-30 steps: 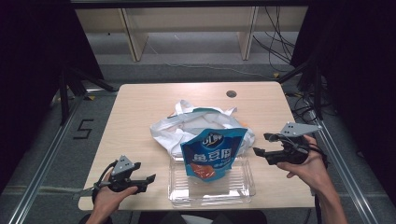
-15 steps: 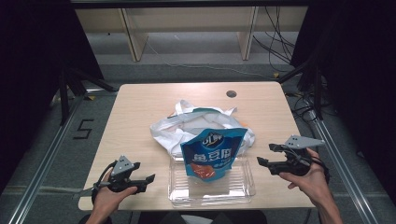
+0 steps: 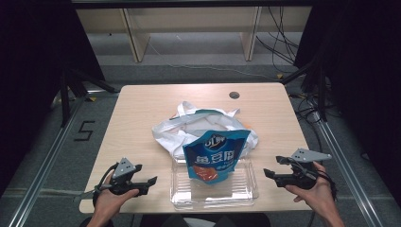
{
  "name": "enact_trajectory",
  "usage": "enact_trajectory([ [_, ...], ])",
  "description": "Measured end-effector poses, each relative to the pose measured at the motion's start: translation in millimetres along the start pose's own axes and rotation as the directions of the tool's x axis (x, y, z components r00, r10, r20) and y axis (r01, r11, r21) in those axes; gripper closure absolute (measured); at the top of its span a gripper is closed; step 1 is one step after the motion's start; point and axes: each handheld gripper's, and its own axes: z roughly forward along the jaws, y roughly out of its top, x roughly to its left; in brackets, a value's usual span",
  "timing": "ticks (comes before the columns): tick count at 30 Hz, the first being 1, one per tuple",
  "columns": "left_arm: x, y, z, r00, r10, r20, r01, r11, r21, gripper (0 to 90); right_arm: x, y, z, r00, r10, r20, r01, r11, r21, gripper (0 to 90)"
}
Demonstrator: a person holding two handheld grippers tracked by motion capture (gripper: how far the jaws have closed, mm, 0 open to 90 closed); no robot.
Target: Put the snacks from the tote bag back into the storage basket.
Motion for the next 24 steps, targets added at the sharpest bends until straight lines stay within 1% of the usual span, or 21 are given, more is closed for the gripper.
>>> enact_trajectory([
  [1, -0.8, -0.1, 0.6, 0.9999, -0.014, -0.001, 0.014, 0.9998, -0.011, 21.8, -1.3, -0.9, 0.2, 0.9999, -0.011, -0.009, 0.011, 1.0, 0.006, 28.7],
  [2, -1.7, -0.1, 1.4, 0.9996, -0.03, -0.003, 0.03, 0.9993, -0.024, 21.8, 1.3, -3.2, 1.1, 1.0, 0.008, 0.003, -0.008, 1.0, 0.009, 28.7],
  [3, -1.6, -0.1, 1.2, 0.9996, -0.028, -0.003, 0.028, 0.9993, -0.023, 21.8, 0.4, -4.3, 0.7, 1.0, -0.005, 0.008, 0.005, 1.0, 0.006, 28.7],
  [4, -1.6, -0.2, 1.2, 0.9996, -0.028, -0.004, 0.028, 0.9993, -0.024, 21.8, 2.2, -6.0, -0.4, 0.9999, 0.016, 0.002, -0.016, 1.0, 0.014, 28.7],
  [5, -1.7, -0.1, 1.3, 0.9996, -0.029, -0.003, 0.029, 0.9993, -0.024, 21.8, 1.6, -7.2, -0.7, 1.0, 0.006, 0.0, -0.006, 1.0, 0.02, 28.8],
  [6, -1.7, -0.1, 1.4, 0.9996, -0.028, -0.003, 0.028, 0.9993, -0.023, 21.8, 0.6, -8.7, -0.3, 0.9998, -0.012, 0.015, 0.012, 1.0, 0.006, 28.8],
  [7, -1.6, -0.4, 1.9, 0.9996, -0.029, 0.0, 0.029, 0.9991, -0.03, 21.8, 2.3, -10.2, -1.4, 0.9998, 0.016, 0.012, -0.017, 1.0, 0.025, 28.8],
  [8, -1.6, -0.3, 2.1, 0.9995, -0.03, 0.001, 0.03, 0.9991, -0.03, 21.8, 2.5, -12.0, -0.4, 0.9997, 0.024, 0.001, -0.024, 0.999, 0.023, 28.8],
  [9, -1.9, -0.3, 2.1, 0.9994, -0.034, 0.0, 0.034, 0.999, -0.029, 21.8, 2.2, -13.5, -0.8, 0.9997, 0.017, 0.015, -0.018, 1.0, 0.021, 28.8],
  [11, -1.8, -0.3, 2.0, 0.9995, -0.032, -0.001, 0.032, 0.999, -0.029, 21.8, 2.7, -17.5, 1.1, 0.9998, 0.013, 0.014, -0.013, 0.999, 0.029, 28.7],
  [12, -1.9, -0.3, 2.0, 0.9995, -0.033, -0.001, 0.032, 0.999, -0.03, 21.8, 3.1, -18.8, 1.1, 0.9997, 0.013, 0.021, -0.014, 0.999, 0.04, 28.7],
  [13, -1.6, -0.4, 2.2, 0.9995, -0.032, 0.001, 0.032, 0.9991, -0.028, 21.8, 2.5, -20.7, 2.0, 0.9997, 0.005, 0.025, -0.006, 0.999, 0.038, 28.7],
  [15, -1.6, -0.5, 2.7, 0.9995, -0.032, 0.004, 0.032, 0.9992, -0.026, 21.7, 1.6, -24.8, 2.8, 0.9992, 0.004, 0.039, -0.005, 0.999, 0.041, 28.7],
  [16, -1.4, -0.4, 2.6, 0.9995, -0.03, 0.005, 0.03, 0.9993, -0.024, 21.7, 3.1, -26.7, 3.5, 0.999, 0.024, 0.037, -0.025, 0.999, 0.043, 28.8],
  [17, -1.5, -0.4, 2.7, 0.9995, -0.031, 0.006, 0.031, 0.9992, -0.025, 21.7, 3.4, -27.8, 2.8, 0.9984, 0.031, 0.047, -0.033, 0.998, 0.049, 28.8],
  [18, -1.6, -0.5, 2.8, 0.9996, -0.03, 0.004, 0.03, 0.9992, -0.027, 21.7, 0.8, -29.4, 3.5, 0.9983, 0.003, 0.058, -0.006, 0.999, 0.045, 28.8],
  [19, -0.6, -0.4, 1.9, 0.9999, -0.015, 0.003, 0.015, 0.9998, -0.015, 21.7, 1.7, -30.9, 2.9, 0.9981, 0.026, 0.055, -0.029, 0.998, 0.056, 28.8],
  [20, -1.8, -0.4, 2.1, 0.9996, -0.029, -0.001, 0.029, 0.9994, -0.021, 21.7, 1.4, -32.6, 4.1, 0.9981, 0.039, 0.048, -0.041, 0.998, 0.055, 28.8],
  [21, -1.7, -0.4, 1.6, 0.9996, -0.027, -0.004, 0.027, 0.9995, -0.019, 21.7, 1.5, -33.7, 3.1, 0.997, 0.04, 0.067, -0.044, 0.997, 0.057, 28.8],
  [23, -1.5, -0.5, 1.8, 0.9996, -0.029, -0.002, 0.029, 0.9993, -0.022, 21.6, 1.4, -37.0, 3.6, 0.9964, 0.022, 0.082, -0.027, 0.997, 0.067, 28.8],
  [24, -1.4, -0.6, 1.8, 0.9996, -0.029, -0.003, 0.029, 0.9994, -0.021, 21.6, 0.7, -37.9, 3.1, 0.997, 0.015, 0.076, -0.021, 0.997, 0.077, 28.8],
])
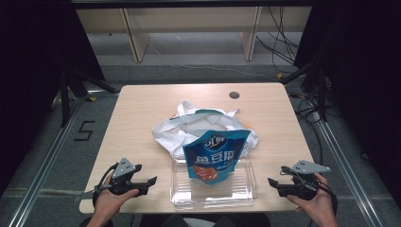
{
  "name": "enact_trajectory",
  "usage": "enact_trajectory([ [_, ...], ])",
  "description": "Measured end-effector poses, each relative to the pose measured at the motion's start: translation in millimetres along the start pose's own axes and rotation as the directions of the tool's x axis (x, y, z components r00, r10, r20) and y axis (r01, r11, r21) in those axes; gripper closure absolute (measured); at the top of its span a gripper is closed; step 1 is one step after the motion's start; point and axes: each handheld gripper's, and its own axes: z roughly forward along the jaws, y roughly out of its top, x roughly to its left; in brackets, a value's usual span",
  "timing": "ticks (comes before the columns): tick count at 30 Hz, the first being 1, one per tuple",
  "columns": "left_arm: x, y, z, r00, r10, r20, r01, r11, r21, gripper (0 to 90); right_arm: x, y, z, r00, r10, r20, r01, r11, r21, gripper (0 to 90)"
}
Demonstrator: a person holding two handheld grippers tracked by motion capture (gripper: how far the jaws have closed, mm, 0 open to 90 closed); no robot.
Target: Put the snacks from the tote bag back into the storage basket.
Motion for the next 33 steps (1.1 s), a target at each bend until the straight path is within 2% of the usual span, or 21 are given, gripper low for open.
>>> enact_trajectory([
  [1, -0.1, -0.1, 0.1, 1.0, -0.001, 0.0, 0.001, 1.0, 0.0, 21.5, 1.8, -1.7, -0.2, 0.9999, 0.014, -0.004, -0.014, 1.0, -0.005, 28.8],
  [2, -0.1, -0.1, 0.1, 1.0, -0.001, 0.0, 0.001, 1.0, 0.0, 21.6, 0.4, -2.7, -0.8, 1.0, -0.007, 0.006, 0.008, 1.0, -0.01, 28.8],
  [3, -0.1, 0.0, 0.0, 1.0, 0.0, -0.001, 0.0, 1.0, 0.0, 21.5, 3.0, -4.0, -1.6, 0.9996, 0.027, 0.002, -0.027, 1.0, -0.009, 28.8],
  [6, 0.3, 0.0, 0.3, 1.0, -0.002, 0.003, 0.002, 1.0, 0.0, 21.5, 4.3, -8.2, -5.0, 0.9994, 0.031, 0.011, -0.031, 0.999, 0.005, 28.7],
  [8, 0.3, -0.1, 0.2, 1.0, -0.002, 0.003, 0.002, 1.0, 0.0, 21.5, 1.9, -12.6, -5.4, 0.9999, -0.002, 0.012, 0.002, 1.0, -0.011, 28.7],
  [9, 0.4, -0.1, 0.1, 1.0, -0.001, 0.003, 0.001, 1.0, 0.001, 21.5, 6.2, -14.6, -7.4, 0.9988, 0.046, 0.02, -0.046, 0.999, 0.002, 28.7],
  [10, 0.4, -0.1, 0.2, 1.0, -0.001, 0.002, 0.001, 1.0, 0.0, 21.6, 2.9, -16.5, -7.0, 0.9999, 0.008, 0.014, -0.008, 1.0, -0.009, 28.7],
  [11, 0.3, 0.0, 0.2, 1.0, -0.001, 0.002, 0.001, 1.0, 0.0, 21.5, 6.3, -18.7, -8.6, 0.9988, 0.048, 0.008, -0.048, 0.999, 0.004, 28.7],
  [12, 0.3, 0.0, 0.2, 1.0, -0.001, 0.002, 0.001, 1.0, 0.0, 21.5, 4.5, -20.4, -9.0, 0.9996, 0.027, 0.012, -0.027, 1.0, -0.007, 28.6],
  [14, 0.2, -0.1, 0.3, 1.0, -0.001, 0.0, 0.001, 1.0, -0.003, 21.5, 5.2, -24.1, -10.3, 0.9995, 0.032, 0.002, -0.032, 0.999, -0.002, 28.0],
  [15, 0.3, 0.0, 0.2, 1.0, 0.0, 0.0, 0.0, 1.0, -0.001, 21.5, 9.2, -26.4, -12.1, 0.9975, 0.07, 0.009, -0.07, 0.997, 0.018, 27.6],
  [16, 0.3, -0.1, 0.2, 1.0, 0.0, 0.001, 0.0, 1.0, -0.001, 21.6, 9.7, -28.1, -12.0, 0.9972, 0.074, 0.005, -0.074, 0.997, 0.021, 27.4],
  [18, 0.3, 0.0, 0.2, 1.0, -0.001, 0.001, 0.001, 1.0, 0.0, 21.5, 8.5, -29.6, -10.8, 0.9988, 0.047, 0.01, -0.047, 0.999, 0.002, 27.4],
  [19, 0.1, 0.0, 0.3, 1.0, -0.001, 0.001, 0.001, 1.0, 0.0, 21.6, 8.2, -32.4, -9.3, 0.9995, 0.03, 0.001, -0.03, 0.999, 0.025, 26.8],
  [22, -0.1, 0.0, 0.4, 1.0, -0.001, 0.002, 0.001, 1.0, 0.001, 21.6, 8.1, -33.8, -7.8, 0.9999, 0.015, 0.001, -0.015, 0.999, 0.033, 26.8],
  [23, -0.1, -0.1, 0.5, 1.0, -0.002, 0.001, 0.002, 1.0, 0.0, 21.6, 11.0, -34.0, -6.5, 0.9993, 0.039, -0.002, -0.039, 0.998, 0.04, 26.7],
  [25, -0.1, 0.0, 0.5, 1.0, -0.002, 0.002, 0.002, 1.0, -0.001, 21.6, 8.4, -33.6, -6.6, 1.0, 0.004, 0.008, -0.004, 0.999, 0.039, 26.6],
  [28, -0.7, -0.4, 1.1, 0.9999, -0.015, 0.005, 0.015, 0.9999, 0.001, 21.5, 10.6, -34.8, -5.2, 0.9989, 0.047, -0.004, -0.046, 0.997, 0.058, 26.2],
  [29, -0.9, -0.4, 1.2, 0.9999, -0.013, 0.005, 0.013, 0.9999, 0.002, 21.5, 8.2, -34.5, -5.7, 0.9999, 0.011, 0.01, -0.012, 0.998, 0.065, 26.0],
  [31, -1.0, -0.4, 1.2, 0.9999, -0.015, 0.004, 0.015, 0.9999, 0.001, 21.5, 9.3, -34.9, -5.1, 0.9998, 0.015, 0.017, -0.016, 0.998, 0.066, 25.9],
  [33, -0.8, -0.4, 1.3, 0.9999, -0.016, 0.003, 0.016, 0.9999, 0.002, 21.5, 6.8, -34.3, -5.6, 0.9995, -0.023, 0.024, 0.021, 0.997, 0.079, 25.7],
])
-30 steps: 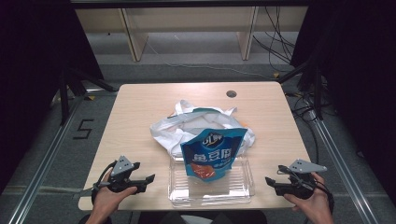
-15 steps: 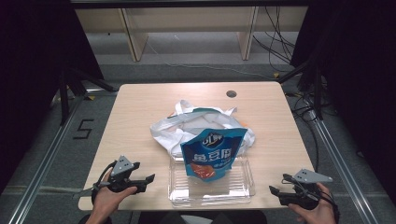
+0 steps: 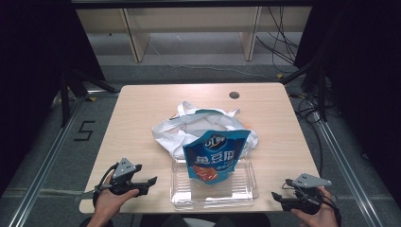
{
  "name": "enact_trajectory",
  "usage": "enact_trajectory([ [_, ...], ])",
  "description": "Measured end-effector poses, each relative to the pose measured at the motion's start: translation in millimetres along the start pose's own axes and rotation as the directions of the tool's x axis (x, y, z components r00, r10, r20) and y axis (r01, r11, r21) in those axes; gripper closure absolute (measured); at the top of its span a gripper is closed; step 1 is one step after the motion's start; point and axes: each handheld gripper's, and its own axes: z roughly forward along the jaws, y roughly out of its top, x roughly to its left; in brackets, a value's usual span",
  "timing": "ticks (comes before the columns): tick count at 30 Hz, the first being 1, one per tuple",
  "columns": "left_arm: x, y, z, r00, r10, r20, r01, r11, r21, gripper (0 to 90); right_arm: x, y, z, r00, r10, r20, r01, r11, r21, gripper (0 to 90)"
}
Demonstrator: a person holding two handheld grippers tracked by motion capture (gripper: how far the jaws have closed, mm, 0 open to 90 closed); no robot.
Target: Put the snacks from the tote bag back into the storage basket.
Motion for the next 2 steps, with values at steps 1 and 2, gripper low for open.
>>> enact_trajectory([
  [1, 0.8, 0.2, 0.1, 0.9999, 0.017, 0.0, -0.017, 0.9999, -0.003, 21.5, 2.0, -0.8, 1.6, 0.9991, 0.037, -0.022, -0.037, 0.999, -0.01, 25.7],
  [2, 0.5, -0.1, 0.9, 0.9997, 0.021, -0.008, -0.021, 0.9997, -0.015, 21.5, -1.0, -0.8, 1.5, 0.9997, 0.014, -0.021, -0.014, 1.0, -0.006, 25.7],
])
